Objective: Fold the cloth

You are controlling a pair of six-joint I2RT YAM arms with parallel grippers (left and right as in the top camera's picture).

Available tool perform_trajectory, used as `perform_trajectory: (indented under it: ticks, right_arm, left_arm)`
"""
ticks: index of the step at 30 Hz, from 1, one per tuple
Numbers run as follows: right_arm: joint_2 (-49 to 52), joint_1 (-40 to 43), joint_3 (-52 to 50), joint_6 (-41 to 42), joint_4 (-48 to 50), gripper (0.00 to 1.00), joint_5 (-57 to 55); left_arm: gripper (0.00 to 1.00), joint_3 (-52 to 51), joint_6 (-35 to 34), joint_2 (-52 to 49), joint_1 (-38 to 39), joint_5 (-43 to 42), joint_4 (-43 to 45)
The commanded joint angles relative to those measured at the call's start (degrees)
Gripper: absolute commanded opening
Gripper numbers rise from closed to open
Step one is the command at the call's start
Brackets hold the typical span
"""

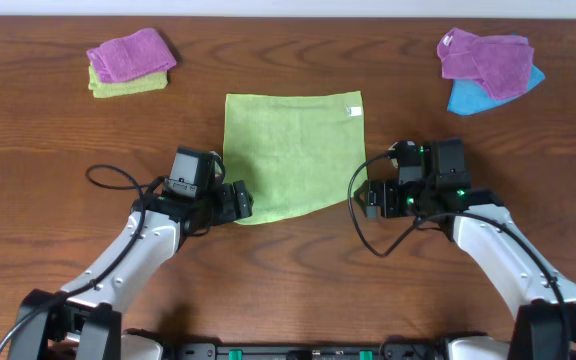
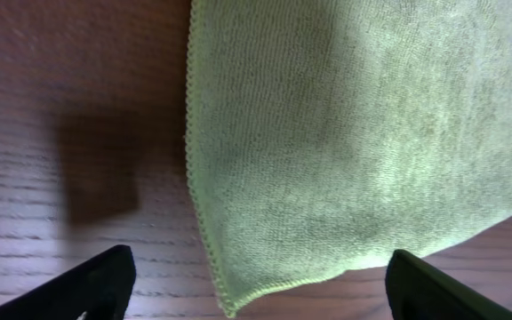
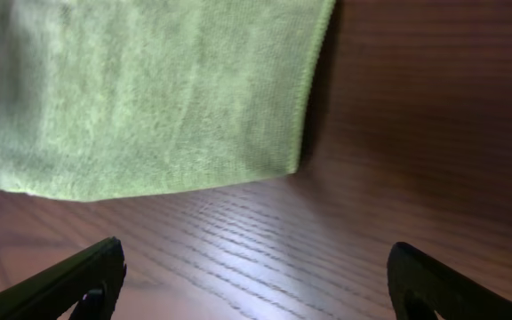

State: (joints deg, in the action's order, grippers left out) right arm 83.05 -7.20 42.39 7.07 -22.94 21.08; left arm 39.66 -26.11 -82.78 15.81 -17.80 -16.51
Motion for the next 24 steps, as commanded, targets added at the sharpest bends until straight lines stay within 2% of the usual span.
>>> perform_trajectory:
  ticks: [1, 3, 7, 10, 12, 17, 24]
  right_arm:
    - [0.17, 2.10, -0.24, 0.57, 0.90, 0.92, 0.98]
    - [0.20, 3.65, -0.24, 0.57, 1.57, 0.92, 1.03]
    - [0.24, 6.40, -0.24, 0.57, 2.49, 0.91, 1.11]
    - [0.70, 7.23, -0.24, 0.55, 3.32, 0.91, 1.81]
    - [1.60, 7.41, -0.24, 0.52, 3.98, 0.91, 2.14]
    - [4.74, 7.67, -0.24, 0.61, 6.45, 0.91, 5.49]
    - [5.38, 7.67, -0.24, 0.61, 6.88, 0.90, 6.21]
  left_arm:
    - [0.86, -0.15, -0.31, -0.35, -0.02, -1.79, -0.09]
    - [0.82, -0.15, -0.31, -0.35, -0.02, -1.77, -0.11]
    - [0.67, -0.15, -0.28, -0.37, -0.02, -1.49, -0.11]
    - [0.61, -0.15, -0.26, -0.37, -0.02, -1.05, -0.11]
    - [0.63, -0.15, -0.24, -0.37, -0.02, -0.85, -0.15]
    - [0.76, -0.20, 0.52, -0.37, -0.02, 0.68, -1.03]
    - [0.79, -0.20, 1.68, -0.79, -0.02, 2.40, -1.29]
